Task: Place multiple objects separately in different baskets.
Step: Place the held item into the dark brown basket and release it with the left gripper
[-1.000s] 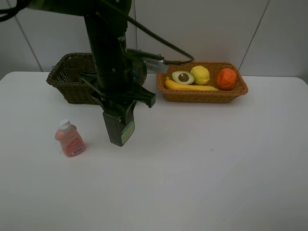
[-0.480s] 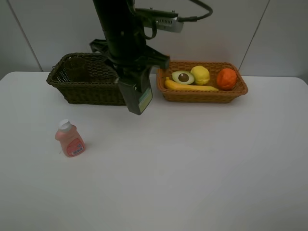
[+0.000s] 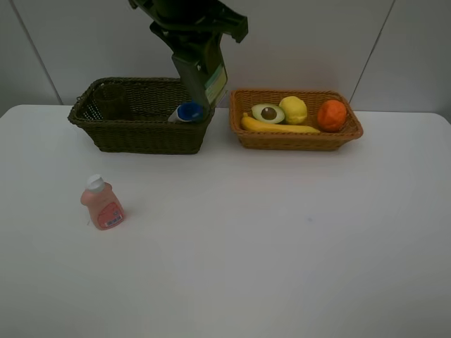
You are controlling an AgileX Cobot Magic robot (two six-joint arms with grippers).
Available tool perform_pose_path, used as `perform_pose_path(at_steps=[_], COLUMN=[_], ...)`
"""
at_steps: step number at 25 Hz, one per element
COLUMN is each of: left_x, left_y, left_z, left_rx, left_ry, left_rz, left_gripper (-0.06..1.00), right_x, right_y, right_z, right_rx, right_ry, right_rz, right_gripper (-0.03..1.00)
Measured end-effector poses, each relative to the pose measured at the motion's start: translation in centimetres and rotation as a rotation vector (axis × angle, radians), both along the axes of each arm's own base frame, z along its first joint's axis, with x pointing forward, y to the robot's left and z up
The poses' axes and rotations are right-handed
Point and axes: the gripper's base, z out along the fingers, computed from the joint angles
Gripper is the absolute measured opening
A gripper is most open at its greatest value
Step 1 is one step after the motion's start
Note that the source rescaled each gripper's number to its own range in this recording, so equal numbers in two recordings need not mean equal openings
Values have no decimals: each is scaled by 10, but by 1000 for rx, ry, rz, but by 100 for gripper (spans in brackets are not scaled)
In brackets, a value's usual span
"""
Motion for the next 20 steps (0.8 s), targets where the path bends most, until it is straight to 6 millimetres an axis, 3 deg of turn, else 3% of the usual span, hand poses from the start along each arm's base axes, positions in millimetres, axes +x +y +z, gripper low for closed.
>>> perform_pose_path(at_steps=[9, 20], left_x=[27, 77], left_y=[36, 47], left_z=[9, -43], left_rx=[208, 319], left_ry=[-157, -218], left_rz=[-20, -91], left_gripper=[50, 50], right_x=[0, 0], right_y=[0, 0], right_z=[0, 0], right_rx=[0, 0], right_ry=[0, 0], right_rz=[0, 0], right_gripper=[100, 100])
